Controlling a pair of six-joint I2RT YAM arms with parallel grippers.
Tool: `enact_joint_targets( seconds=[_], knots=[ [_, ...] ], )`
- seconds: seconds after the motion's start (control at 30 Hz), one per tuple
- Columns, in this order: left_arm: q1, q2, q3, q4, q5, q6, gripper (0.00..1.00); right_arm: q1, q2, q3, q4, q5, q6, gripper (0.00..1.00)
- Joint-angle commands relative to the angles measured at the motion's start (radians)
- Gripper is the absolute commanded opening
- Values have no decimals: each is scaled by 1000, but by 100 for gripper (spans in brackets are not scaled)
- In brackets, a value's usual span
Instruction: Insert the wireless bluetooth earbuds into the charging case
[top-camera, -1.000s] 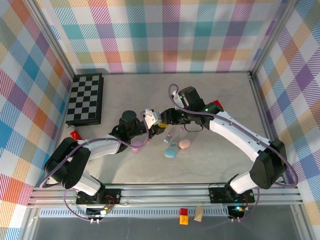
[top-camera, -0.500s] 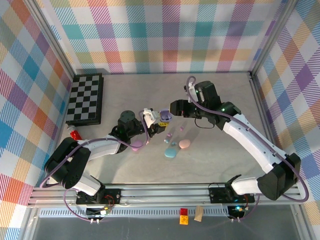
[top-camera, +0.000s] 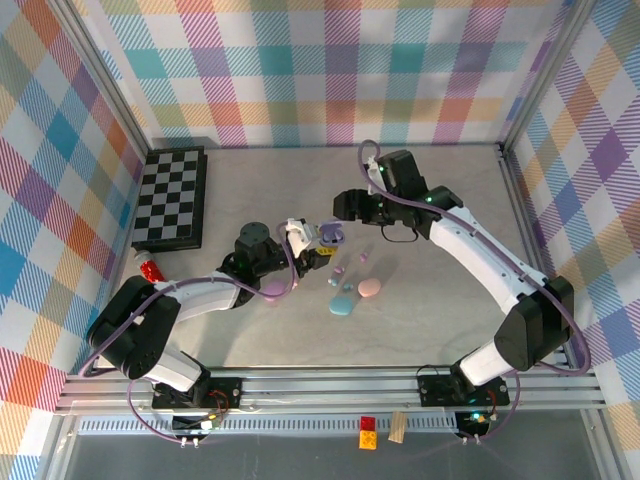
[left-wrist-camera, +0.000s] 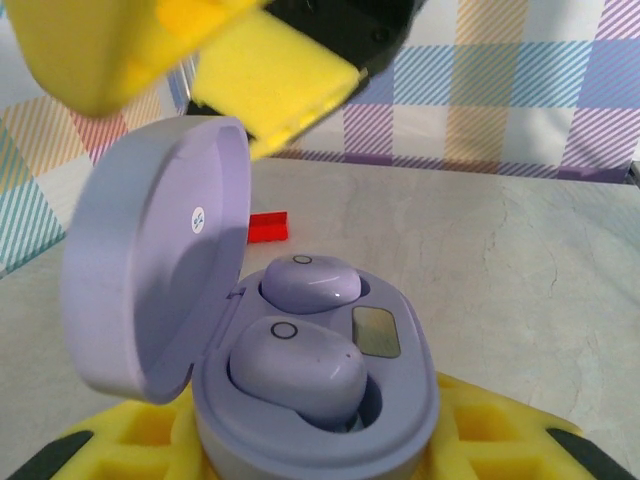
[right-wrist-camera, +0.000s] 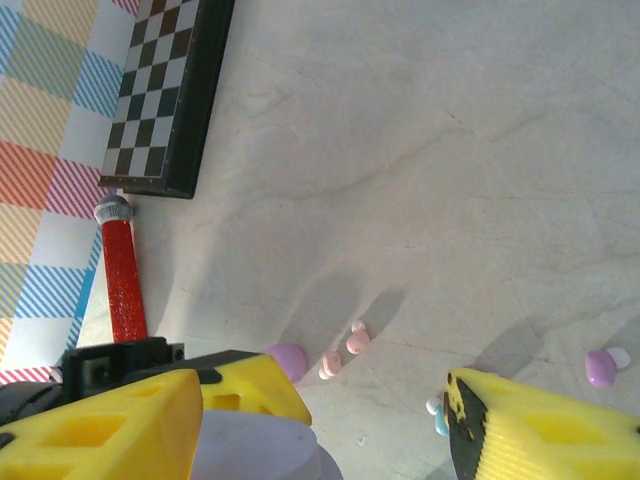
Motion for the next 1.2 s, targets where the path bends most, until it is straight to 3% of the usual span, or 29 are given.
enact_joint_targets(
  seconds=[0.0,0.27,0.43,0.67,0.8,1.07,1.17],
  knots=[
    [6,-15,51,40,-2,-20,36,-3,-38,-26,-16,-17,-10,65],
    [7,-3,95,43,-35,-69,36,-28,-123,-81,18,-49,54,67],
    [9,-1,115,76,-19,-135,36,-87,-166,-167,190,-265,219,74],
    [9,28,136,211,14,-282,36,-102,-153,-250,449,-533,398,74],
    [7,36,146,220,45,-288,36,-102,-120,-302,637,-599,533,72],
    [7,5,135,213,103,-260,36,-102,-113,-311,667,-583,565,46],
    [7,-6,133,196,99,-258,36,-102,-114,-319,666,-579,569,32]
  ],
)
